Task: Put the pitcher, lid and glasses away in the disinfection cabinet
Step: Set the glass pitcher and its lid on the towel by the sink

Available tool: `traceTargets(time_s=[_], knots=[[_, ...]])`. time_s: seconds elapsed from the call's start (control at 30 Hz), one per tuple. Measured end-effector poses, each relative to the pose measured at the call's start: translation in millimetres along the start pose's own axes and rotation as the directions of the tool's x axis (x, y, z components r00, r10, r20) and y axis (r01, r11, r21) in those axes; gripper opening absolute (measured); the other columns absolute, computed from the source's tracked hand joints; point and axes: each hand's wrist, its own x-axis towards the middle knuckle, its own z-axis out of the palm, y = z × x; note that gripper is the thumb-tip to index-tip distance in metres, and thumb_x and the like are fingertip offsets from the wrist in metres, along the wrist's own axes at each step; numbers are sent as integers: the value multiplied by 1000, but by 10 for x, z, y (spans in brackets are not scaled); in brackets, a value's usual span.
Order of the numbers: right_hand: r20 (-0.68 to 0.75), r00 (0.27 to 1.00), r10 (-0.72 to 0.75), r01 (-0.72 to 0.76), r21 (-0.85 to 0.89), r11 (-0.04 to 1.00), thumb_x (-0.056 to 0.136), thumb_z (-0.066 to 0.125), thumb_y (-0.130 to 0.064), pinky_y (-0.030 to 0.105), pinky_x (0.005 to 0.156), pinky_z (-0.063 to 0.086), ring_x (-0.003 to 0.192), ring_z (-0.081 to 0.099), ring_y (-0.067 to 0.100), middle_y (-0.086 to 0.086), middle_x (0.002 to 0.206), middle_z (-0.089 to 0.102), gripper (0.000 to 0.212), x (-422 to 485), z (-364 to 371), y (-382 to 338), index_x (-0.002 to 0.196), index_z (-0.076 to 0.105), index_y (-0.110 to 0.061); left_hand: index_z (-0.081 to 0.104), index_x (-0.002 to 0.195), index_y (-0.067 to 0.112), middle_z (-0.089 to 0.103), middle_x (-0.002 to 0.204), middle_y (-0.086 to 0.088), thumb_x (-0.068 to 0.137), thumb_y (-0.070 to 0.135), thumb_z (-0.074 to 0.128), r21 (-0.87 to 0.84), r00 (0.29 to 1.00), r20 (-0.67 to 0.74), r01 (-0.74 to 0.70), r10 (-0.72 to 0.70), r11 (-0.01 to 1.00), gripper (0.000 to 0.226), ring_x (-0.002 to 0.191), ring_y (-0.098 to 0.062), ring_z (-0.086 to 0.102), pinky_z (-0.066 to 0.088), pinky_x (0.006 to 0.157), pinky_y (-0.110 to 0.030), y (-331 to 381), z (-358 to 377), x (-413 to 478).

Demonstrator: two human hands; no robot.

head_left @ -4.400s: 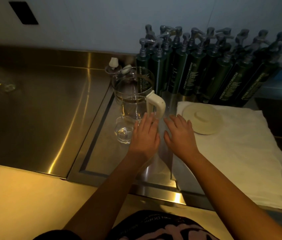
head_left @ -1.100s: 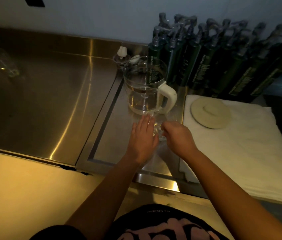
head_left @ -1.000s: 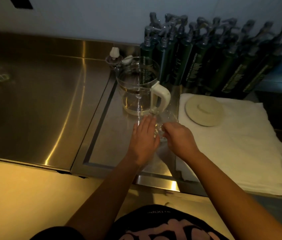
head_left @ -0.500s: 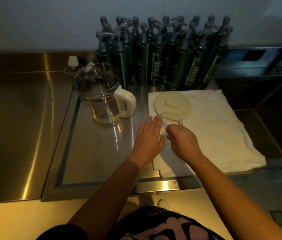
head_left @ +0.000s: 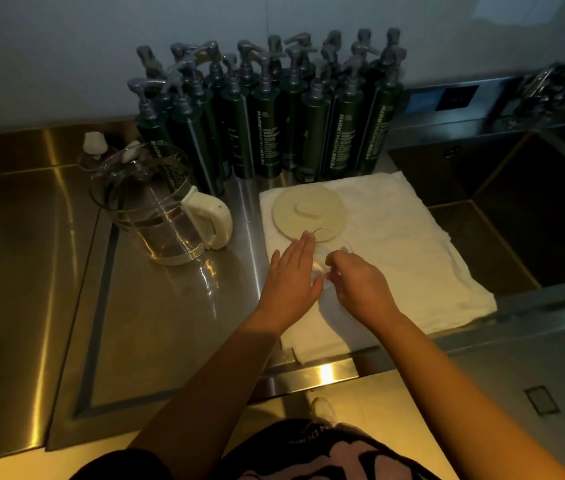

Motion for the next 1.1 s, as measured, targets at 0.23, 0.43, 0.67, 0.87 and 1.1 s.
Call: traceTargets(time_s=[0.23,0.43,0.67,0.87,1.1], knots=[[10,998,66,-65,-47,997,81,70,-15,40,62,54,72,64,30,14,85,67,23,-58,-71,211,100,63,-4,2,149,15,7,158,-2,94,35,49,4,997,63,-33,33,999,75,143,-15,8,4,115,-34,98,78,76],[13,982,190,-190,-22,982,90,58,-16,36,81,46,94,59,26,9,103,62,22,-88,-182,321,109,60,-6,-2,149,19,0,158,-3,94,37,48,93,991,129,-53,41,994,76,144,-19,4,6,115,-39,186,135,168],[-10,990,138,-138,-101,985,59,87,-9,33,56,52,60,64,28,14,74,67,34,-186,-189,490,86,66,-5,-6,149,23,-3,158,-4,94,35,48,139,983,173,-81,56,987,78,144,-22,1,7,115,-41,288,174,239],[-102,992,74,-93,-201,975,60,86,-18,44,77,53,89,66,36,20,106,66,58,-176,-213,520,111,62,-3,-5,149,21,-4,158,-4,95,37,46,149,982,177,-95,68,984,76,144,-21,-3,6,115,-38,325,231,311],[45,996,-79,88,-287,954,62,84,-11,53,99,32,128,43,36,15,139,46,82,-92,-130,480,134,45,-9,-2,149,11,-5,158,-6,96,37,46,138,985,158,-94,71,986,76,144,-19,-9,-4,113,-28,335,254,311]])
